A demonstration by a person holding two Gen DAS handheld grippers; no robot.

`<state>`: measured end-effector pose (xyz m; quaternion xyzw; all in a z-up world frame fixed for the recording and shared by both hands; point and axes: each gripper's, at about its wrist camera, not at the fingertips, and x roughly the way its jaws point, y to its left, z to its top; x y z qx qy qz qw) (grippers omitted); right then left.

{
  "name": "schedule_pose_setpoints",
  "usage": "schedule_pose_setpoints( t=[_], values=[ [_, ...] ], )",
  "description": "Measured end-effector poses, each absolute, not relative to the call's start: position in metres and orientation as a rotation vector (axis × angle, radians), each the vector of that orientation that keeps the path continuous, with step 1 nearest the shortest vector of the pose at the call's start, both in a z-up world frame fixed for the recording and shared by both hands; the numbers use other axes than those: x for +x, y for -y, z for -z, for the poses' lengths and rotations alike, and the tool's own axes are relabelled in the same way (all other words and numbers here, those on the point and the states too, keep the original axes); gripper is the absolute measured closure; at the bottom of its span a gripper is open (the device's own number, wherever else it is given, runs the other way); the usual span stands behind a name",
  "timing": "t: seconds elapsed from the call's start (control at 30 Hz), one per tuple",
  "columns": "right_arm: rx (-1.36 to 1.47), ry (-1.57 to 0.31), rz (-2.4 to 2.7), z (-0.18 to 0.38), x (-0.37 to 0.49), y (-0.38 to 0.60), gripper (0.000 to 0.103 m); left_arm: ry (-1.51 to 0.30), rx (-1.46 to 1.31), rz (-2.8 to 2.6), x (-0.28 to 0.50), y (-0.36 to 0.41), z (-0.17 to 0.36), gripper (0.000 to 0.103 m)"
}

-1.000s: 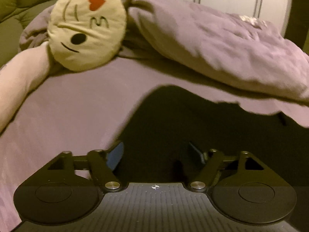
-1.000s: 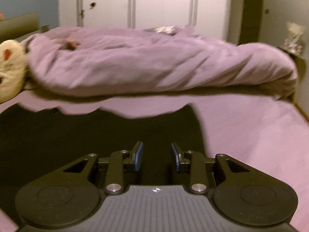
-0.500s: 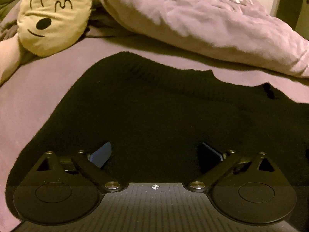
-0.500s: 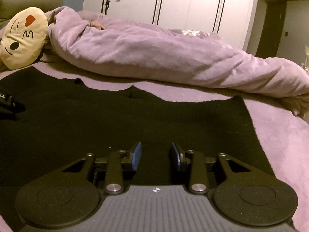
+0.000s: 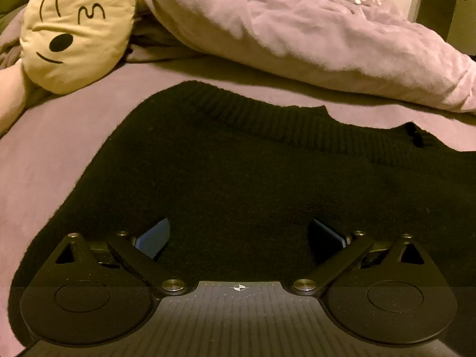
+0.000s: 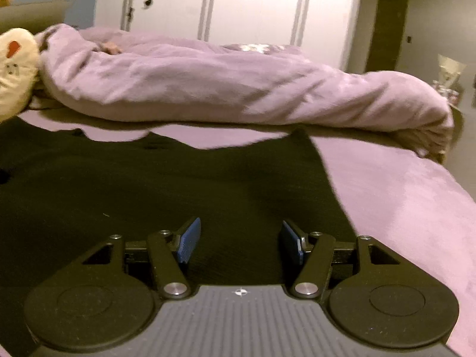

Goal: Fold small clothes

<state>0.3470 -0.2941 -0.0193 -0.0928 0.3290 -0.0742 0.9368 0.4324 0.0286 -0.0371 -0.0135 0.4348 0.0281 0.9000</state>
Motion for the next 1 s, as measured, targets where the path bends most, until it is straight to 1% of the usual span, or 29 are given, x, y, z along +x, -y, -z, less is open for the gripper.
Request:
schedule_pose_setpoints(
  t=[0.17, 0.23, 0.27, 0.37, 0.43, 0.57, 0.7, 0.8, 0.83, 0.9, 0.97, 1.0],
  values=[
    [-0.218, -0.722, 0.206, 0.017, 0.329, 0.311, 0.044, -0.880, 0.001, -0.106, 0.421, -0.044, 0.032, 0.000],
    [-0.147, -0.742, 0.222, 0.010, 0.320, 0.322, 0.044, -0.883, 0.052, -0.191, 0.412, -0.053, 0.029, 0.000],
    [-0.106, -0.753, 0.238, 0.006, 0.314, 0.326, 0.044, -0.889, 0.030, -0.228, 0.407, -0.062, 0.028, 0.000],
    [-0.031, -0.786, 0.275, 0.002, 0.296, 0.331, 0.041, -0.908, -0.164, -0.312, 0.384, -0.101, 0.026, 0.000],
    [0.009, -0.798, 0.293, 0.000, 0.284, 0.331, 0.041, -0.922, -0.276, -0.396, 0.367, -0.124, 0.028, 0.000],
    [0.046, -0.799, 0.334, -0.005, 0.266, 0.325, 0.041, -0.917, -0.551, -0.402, 0.333, -0.156, 0.030, 0.000],
    [0.033, -0.795, 0.351, -0.011, 0.258, 0.313, 0.041, -0.916, -0.661, -0.371, 0.317, -0.171, 0.030, 0.000],
    [0.057, -0.781, 0.329, -0.020, 0.255, 0.306, 0.045, -0.941, -0.676, -0.305, 0.316, -0.179, 0.032, 0.000],
    [0.061, -0.770, 0.316, -0.023, 0.253, 0.302, 0.048, -0.952, -0.674, -0.282, 0.318, -0.181, 0.033, 0.000],
    [0.060, -0.759, 0.270, -0.026, 0.253, 0.291, 0.056, -0.973, -0.677, -0.230, 0.321, -0.185, 0.033, 0.000],
    [0.051, -0.766, 0.211, -0.026, 0.257, 0.276, 0.067, -0.979, -0.704, -0.211, 0.325, -0.189, 0.035, 0.000],
    [0.047, -0.772, 0.182, -0.024, 0.259, 0.268, 0.069, -0.973, -0.717, -0.211, 0.319, -0.188, 0.034, 0.001]
  ],
)
